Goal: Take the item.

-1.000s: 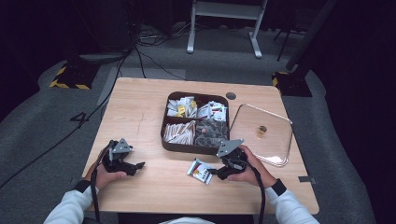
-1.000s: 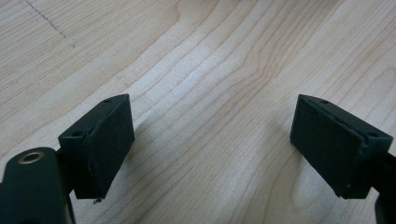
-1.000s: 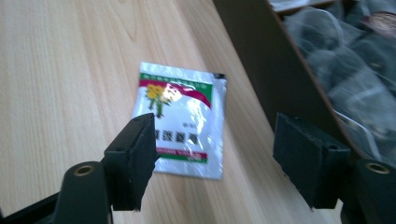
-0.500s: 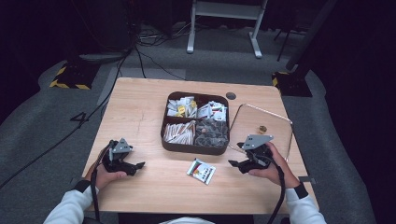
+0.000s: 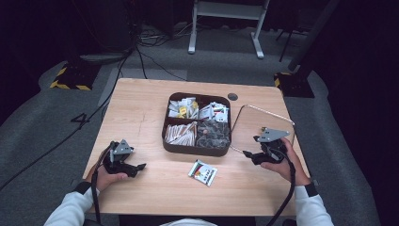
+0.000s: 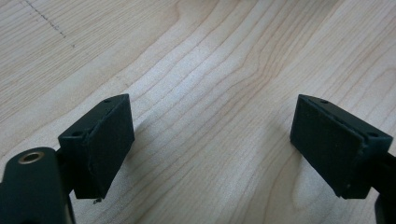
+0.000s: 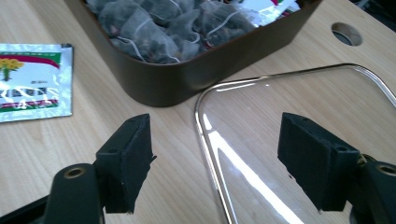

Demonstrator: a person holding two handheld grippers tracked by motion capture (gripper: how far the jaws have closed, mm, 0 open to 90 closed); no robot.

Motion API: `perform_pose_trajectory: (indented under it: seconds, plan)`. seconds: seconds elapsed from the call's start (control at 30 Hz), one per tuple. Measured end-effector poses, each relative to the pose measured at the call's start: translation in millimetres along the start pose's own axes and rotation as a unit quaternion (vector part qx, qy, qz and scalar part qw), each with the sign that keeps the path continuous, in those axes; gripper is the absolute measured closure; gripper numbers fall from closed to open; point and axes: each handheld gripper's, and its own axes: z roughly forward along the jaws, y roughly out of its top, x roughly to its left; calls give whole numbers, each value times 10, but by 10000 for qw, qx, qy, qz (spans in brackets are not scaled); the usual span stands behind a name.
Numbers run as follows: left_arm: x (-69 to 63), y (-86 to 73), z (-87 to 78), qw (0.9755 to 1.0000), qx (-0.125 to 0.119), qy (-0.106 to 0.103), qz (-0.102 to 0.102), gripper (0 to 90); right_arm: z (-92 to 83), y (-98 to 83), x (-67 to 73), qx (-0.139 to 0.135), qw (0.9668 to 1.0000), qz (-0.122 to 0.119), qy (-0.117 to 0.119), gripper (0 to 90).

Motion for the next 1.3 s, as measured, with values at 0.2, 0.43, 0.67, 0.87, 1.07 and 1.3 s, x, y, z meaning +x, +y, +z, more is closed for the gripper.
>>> perform_pose_trajectory:
  seconds: [0.2, 0.43, 0.67, 0.87, 1.07, 1.3]
  plan:
    - [0, 0, 0, 10000, 1, -1, -1, 139, -5, -56, -115, -7, 9997, 138, -220, 269]
    - [0, 0, 0, 10000, 1, -2, -1, 139, 26, -130, -232, 49, 9984, 308, -472, 270]
    - [0, 0, 0, 10000, 1, -1, -1, 139, 57, -188, -336, 34, 9973, 459, -579, 271]
    - [0, 0, 0, 10000, 1, -1, 1, 139, 110, -235, -440, 65, 9957, 584, -719, 277]
    - [0, 0, 0, 10000, 0, -2, -1, 138, 222, -298, -561, 220, 9938, 708, -834, 288]
    - [0, 0, 0, 10000, 0, -3, -3, 138, 350, -358, -711, 305, 9916, 916, -861, 299]
